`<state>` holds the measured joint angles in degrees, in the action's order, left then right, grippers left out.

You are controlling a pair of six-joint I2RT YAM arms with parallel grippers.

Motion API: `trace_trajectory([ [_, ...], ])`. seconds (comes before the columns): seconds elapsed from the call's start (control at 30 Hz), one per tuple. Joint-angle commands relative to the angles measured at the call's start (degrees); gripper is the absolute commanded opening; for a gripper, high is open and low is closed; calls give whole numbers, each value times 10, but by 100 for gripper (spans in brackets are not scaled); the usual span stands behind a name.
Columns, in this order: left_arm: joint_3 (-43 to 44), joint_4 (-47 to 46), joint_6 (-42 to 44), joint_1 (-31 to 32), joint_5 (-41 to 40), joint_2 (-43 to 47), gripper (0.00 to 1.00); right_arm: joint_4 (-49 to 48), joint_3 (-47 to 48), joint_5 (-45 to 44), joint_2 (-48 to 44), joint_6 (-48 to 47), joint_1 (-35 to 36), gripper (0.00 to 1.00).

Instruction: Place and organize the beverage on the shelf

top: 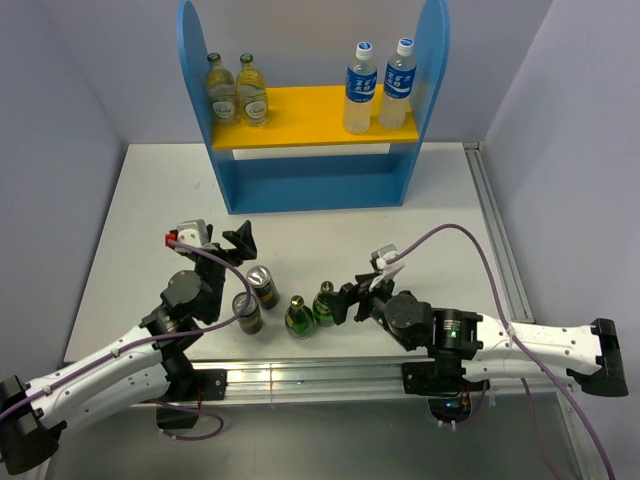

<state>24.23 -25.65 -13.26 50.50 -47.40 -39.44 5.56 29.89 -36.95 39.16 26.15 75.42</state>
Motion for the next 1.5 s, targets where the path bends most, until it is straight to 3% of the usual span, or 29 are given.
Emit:
trace_trajectory([
  [0.0, 7, -23, -2, 2, 1, -2, 96, -35, 8, -43, 25, 27, 23, 100],
  [0.23, 6, -22, -3, 2, 3, 1, 96, -83, -7, -92, 79, 31, 29, 98],
  [0.5, 6, -20, -3, 2, 4, 2, 96, -172, -5, -160, 183, 0, 26, 79],
  [0.7, 6, -18, -4, 2, 6, 10, 96, -177, 7, -167, 226, 17, 26, 50],
  [0.83, 6, -15, -4, 2, 14, 14, 96, -179, 3, -186, 225, 13, 24, 1],
  [0.93, 14, -4, -2, 2, 81, 16, 96, -165, 11, -200, 213, 0, 15, 0],
  [0.97, 17, -2, 2, 2, 149, 17, 96, -158, 17, -204, 204, -6, 10, 0],
  [1.03, 27, 9, 2, 4, 200, 15, 96, -153, 25, -201, 187, -28, -18, 0],
  [1.2, 48, 39, 9, 21, 300, 13, 96, -169, 52, -124, 138, -79, -123, 0],
  [1.47, 38, 68, 15, 57, 421, 34, 95, -209, 138, -51, 205, -117, -281, 0],
])
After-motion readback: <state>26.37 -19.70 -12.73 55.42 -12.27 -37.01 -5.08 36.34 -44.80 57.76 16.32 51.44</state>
